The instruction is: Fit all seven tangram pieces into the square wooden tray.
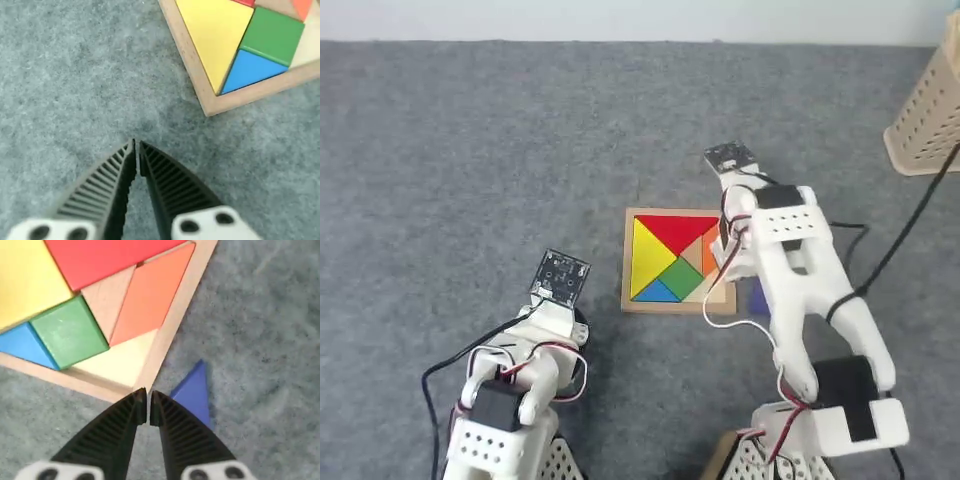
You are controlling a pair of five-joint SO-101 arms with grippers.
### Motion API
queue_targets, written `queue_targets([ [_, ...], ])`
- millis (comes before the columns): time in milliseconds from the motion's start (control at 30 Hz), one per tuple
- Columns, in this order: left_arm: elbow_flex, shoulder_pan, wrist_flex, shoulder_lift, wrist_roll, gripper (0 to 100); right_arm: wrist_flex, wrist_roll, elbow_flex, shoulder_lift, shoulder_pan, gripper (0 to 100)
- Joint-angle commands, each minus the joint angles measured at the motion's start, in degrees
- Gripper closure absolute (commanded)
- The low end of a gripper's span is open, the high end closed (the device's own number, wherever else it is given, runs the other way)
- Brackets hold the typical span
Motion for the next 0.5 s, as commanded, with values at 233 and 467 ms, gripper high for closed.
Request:
queue_targets([
  [233,-1.1,0.2,0.4,-1.1,0.4,99,-3.5,-0.6,1.9,-3.4,3.6,96.9],
  [467,-1.1,0.2,0.4,-1.1,0.4,99,-7.9,-0.6,5.5,-3.6,3.6,96.9],
])
